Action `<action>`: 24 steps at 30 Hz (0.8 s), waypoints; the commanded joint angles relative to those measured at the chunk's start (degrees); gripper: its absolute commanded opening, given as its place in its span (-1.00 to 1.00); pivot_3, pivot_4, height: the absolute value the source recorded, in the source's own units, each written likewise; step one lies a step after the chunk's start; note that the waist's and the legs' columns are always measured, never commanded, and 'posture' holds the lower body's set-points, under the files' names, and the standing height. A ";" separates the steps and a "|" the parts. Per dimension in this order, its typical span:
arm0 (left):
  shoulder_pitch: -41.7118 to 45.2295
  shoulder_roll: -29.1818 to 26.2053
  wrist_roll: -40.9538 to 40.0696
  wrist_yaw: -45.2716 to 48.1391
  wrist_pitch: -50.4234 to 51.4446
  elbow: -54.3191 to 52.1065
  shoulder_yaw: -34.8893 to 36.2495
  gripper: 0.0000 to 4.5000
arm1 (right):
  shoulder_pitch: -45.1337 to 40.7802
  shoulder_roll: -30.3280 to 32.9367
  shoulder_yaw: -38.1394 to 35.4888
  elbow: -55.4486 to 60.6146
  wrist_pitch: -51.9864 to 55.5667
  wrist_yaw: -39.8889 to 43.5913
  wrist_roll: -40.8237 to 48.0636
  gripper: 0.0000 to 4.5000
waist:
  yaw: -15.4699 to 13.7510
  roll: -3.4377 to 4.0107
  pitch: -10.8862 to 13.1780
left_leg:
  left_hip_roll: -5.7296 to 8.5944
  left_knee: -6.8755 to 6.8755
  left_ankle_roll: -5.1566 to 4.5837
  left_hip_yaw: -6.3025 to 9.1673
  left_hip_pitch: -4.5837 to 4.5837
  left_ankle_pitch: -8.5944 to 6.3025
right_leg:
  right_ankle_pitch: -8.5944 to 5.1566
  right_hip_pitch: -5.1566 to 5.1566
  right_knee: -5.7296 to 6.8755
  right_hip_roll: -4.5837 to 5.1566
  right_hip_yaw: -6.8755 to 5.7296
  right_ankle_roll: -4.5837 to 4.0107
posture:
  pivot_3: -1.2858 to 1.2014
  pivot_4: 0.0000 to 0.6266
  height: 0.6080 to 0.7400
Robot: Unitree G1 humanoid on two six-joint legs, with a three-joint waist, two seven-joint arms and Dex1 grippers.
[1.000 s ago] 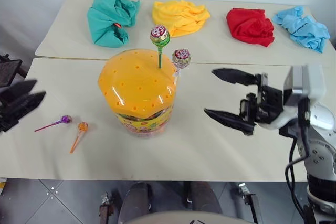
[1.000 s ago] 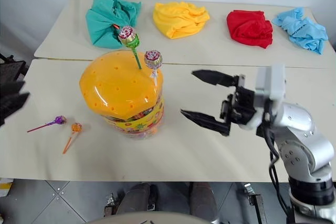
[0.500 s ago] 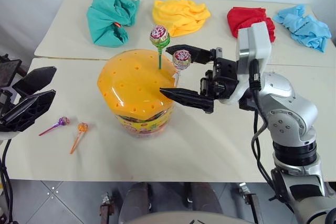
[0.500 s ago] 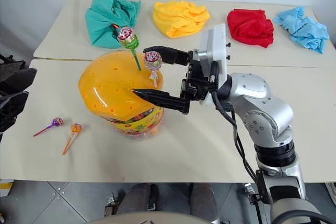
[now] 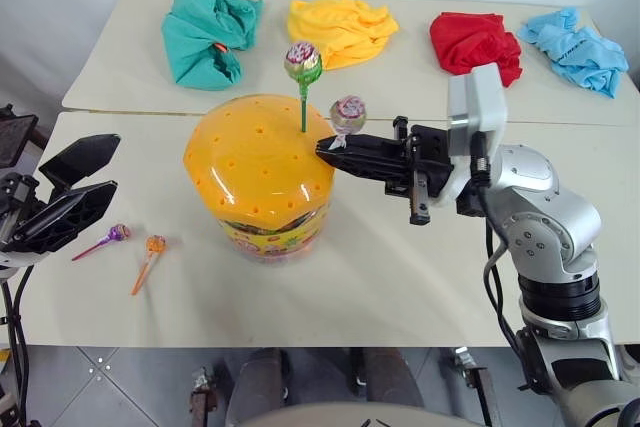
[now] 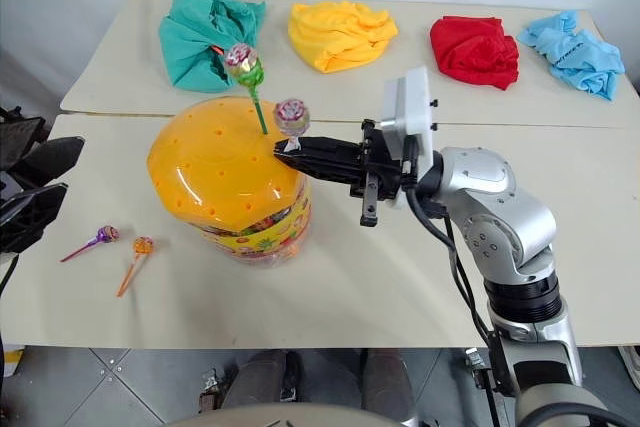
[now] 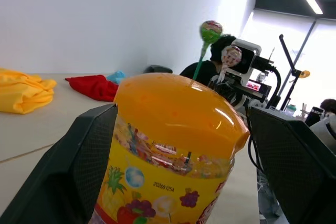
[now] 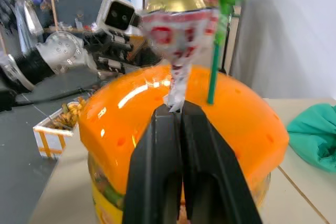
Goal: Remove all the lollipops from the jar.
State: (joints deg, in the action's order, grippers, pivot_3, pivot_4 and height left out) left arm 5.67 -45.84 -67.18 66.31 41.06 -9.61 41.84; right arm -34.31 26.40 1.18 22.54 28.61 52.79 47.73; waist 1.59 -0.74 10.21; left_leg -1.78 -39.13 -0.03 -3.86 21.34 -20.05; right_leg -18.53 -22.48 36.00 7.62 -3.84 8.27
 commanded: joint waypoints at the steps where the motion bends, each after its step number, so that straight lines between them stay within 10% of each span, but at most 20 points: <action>1: 1.77 -0.89 -0.48 1.58 -1.19 0.65 -0.41 0.88 | 0.12 -1.07 -5.99 1.51 0.16 -1.60 6.87 -0.98 | -0.03 0.00 0.00 | 0.00 0.00 0.00 0.02 0.00 0.00 | 0.00 0.00 0.01 0.01 -0.01 0.00 | 0.03 -0.52 1.00; 6: 3.63 -1.03 -0.39 2.43 -1.31 -0.60 -2.32 0.88 | 1.41 4.31 -15.20 2.37 6.91 -7.94 17.66 -0.98 | -0.10 0.00 0.00 | -0.04 0.00 0.00 0.05 0.02 0.00 | 0.01 0.01 0.00 0.05 -0.01 0.02 | 0.03 -0.52 1.00; 13: -0.29 -4.13 10.02 10.52 -8.67 -4.32 -8.26 0.88 | 25.64 38.10 -20.75 -9.27 7.09 6.51 -6.47 -0.98 | -1.33 0.04 0.02 | 0.16 0.06 -0.26 -0.15 0.11 -0.22 | 0.02 0.02 -0.32 0.02 0.00 0.03 | 0.03 -0.52 1.00; 24: -2.54 -3.89 10.12 12.74 -9.81 -4.27 -7.59 0.88 | 37.73 42.06 -19.51 -28.40 -10.34 13.96 -25.65 -0.77 | -1.07 0.09 0.03 | -0.06 -0.07 -0.16 -1.36 -0.27 -0.13 | 0.06 -0.05 -0.40 0.00 0.29 0.04 | 0.03 -0.52 1.00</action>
State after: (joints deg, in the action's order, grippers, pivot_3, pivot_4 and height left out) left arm 4.08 -50.22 -56.90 78.99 32.15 -12.70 32.79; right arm 3.16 69.34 -17.63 -4.23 19.83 65.57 22.23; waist 0.52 -0.65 10.24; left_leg -1.85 -39.19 -0.19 -5.22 21.05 -20.19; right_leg -18.47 -22.53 35.63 7.61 -3.55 8.31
